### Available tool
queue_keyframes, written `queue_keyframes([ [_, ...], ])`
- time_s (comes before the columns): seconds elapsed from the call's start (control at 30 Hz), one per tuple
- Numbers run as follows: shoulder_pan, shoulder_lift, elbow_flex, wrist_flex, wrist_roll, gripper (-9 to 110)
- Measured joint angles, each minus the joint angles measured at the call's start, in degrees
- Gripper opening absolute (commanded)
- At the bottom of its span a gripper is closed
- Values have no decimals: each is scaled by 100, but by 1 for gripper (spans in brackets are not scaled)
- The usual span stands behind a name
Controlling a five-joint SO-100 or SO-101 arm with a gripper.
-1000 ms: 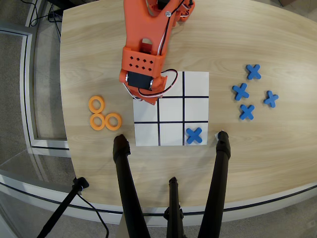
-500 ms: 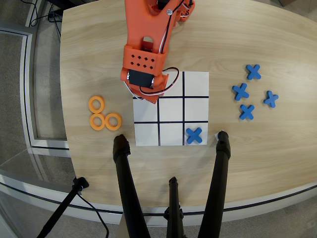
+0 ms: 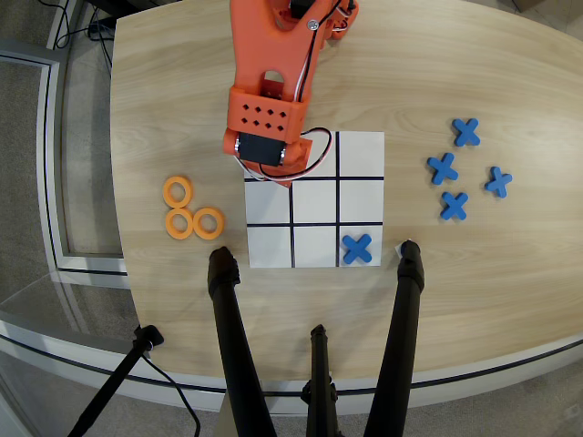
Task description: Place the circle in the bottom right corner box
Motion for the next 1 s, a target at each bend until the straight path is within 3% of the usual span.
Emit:
queue_keyframes([
  [1.0,-62,-9,-202,53,176,5],
])
